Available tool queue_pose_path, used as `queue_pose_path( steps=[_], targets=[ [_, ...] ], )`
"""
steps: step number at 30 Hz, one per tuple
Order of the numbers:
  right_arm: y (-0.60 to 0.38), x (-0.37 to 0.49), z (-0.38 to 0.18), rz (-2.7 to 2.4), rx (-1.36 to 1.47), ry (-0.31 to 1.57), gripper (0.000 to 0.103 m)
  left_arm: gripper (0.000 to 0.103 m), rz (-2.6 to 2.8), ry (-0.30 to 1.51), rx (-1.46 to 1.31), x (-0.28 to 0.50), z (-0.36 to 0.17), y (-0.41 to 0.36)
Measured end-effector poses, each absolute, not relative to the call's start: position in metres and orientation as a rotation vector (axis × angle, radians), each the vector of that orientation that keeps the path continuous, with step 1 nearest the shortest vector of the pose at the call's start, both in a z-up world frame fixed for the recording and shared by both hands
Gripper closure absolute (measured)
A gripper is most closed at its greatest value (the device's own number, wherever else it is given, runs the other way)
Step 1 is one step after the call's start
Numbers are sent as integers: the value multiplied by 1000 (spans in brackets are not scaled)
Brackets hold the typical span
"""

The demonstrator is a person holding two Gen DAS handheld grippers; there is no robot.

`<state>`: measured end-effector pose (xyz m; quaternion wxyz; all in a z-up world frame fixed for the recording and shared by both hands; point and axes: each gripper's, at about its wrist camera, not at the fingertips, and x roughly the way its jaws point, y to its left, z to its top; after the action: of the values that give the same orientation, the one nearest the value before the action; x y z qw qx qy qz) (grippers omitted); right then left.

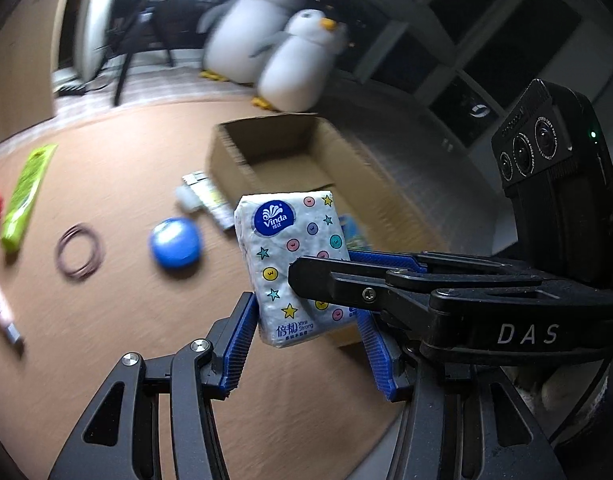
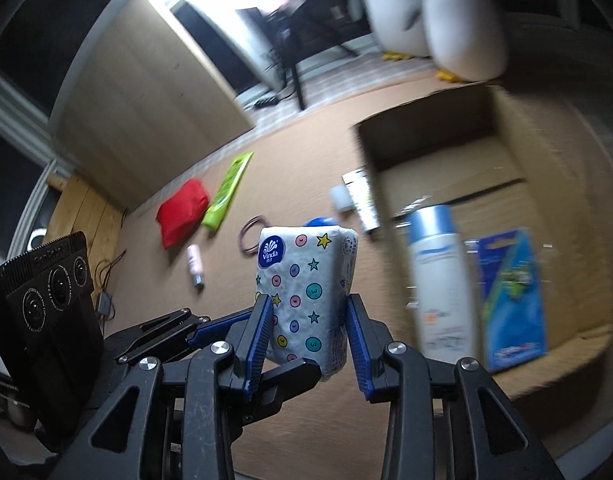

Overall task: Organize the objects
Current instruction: 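Carry the tissue pack into the box and open the right gripper, then move the right gripper to the purple rubber band and grasp it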

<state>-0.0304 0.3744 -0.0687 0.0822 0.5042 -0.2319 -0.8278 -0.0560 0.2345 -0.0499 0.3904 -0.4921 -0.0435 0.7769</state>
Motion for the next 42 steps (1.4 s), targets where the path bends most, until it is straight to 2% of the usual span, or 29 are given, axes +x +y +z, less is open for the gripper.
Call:
queue_pose_path(
  steps=[11,20,31,37,42],
  targets=[
    [440,-9,-65,-2584,1509,-791,69,48,1880,-48,-1218,-49,-45,312],
    [455,-5,-66,-2647,1516,-802,68,47,1910,-11,-1229,-52,-46,323],
    [421,-22,-56,-2656,1489,-639,61,46,2005,-24,-1264,-60,-49,268],
    [383,-42,-56,-2618,1484,-523,54,44,2082,-61,-1326,-63,-58,210],
    [345,-67,-61,-2595,1455,-405,53,44,2168,-125,-1386,-62,-68,147]
  ],
)
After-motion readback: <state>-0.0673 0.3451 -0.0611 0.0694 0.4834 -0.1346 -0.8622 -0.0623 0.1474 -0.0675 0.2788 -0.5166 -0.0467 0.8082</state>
